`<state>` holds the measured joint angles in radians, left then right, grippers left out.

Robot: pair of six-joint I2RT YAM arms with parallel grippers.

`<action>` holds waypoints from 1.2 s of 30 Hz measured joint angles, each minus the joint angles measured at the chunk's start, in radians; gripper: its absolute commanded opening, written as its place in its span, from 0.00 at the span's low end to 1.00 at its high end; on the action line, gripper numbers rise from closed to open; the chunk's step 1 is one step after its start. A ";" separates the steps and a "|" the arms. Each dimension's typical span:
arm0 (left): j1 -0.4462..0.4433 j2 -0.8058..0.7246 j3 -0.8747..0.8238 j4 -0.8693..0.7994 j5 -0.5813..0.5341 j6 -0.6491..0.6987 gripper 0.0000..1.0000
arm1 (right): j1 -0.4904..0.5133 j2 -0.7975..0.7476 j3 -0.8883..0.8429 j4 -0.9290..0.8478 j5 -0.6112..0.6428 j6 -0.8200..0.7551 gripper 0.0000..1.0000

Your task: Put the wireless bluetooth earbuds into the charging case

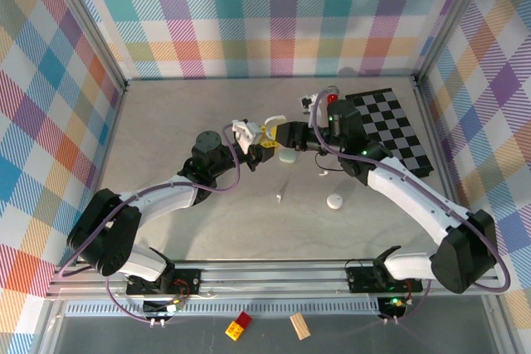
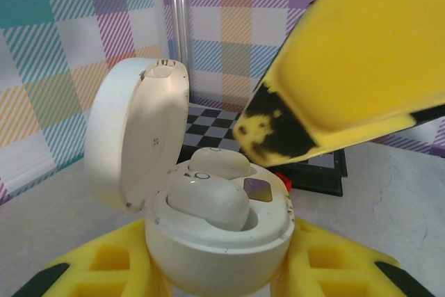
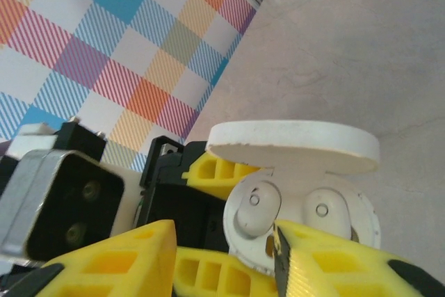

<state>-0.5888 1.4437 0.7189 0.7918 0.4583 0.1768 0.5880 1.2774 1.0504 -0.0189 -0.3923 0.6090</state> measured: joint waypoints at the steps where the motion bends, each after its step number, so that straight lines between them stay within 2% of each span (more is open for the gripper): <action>1: 0.000 0.000 0.000 0.000 0.000 0.000 0.31 | 0.000 -0.019 -0.011 0.001 -0.004 -0.005 0.47; 9: 0.000 -0.005 0.000 -0.018 0.027 0.034 0.30 | -0.008 -0.111 -0.040 0.006 -0.009 -0.049 0.53; 17: 0.000 -0.045 0.000 -0.086 0.085 0.074 0.31 | -0.019 -0.028 0.069 -0.010 -0.011 -0.093 0.56; 25: 0.000 -0.052 0.000 -0.129 0.121 0.090 0.31 | -0.019 0.010 0.098 -0.037 -0.014 -0.111 0.59; 36: 0.000 -0.052 0.000 -0.133 0.095 0.055 0.30 | -0.021 0.021 0.104 -0.093 -0.040 -0.126 0.60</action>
<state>-0.5888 1.3918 0.7193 0.6590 0.5529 0.2317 0.5674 1.2984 1.1542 -0.1120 -0.4320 0.4835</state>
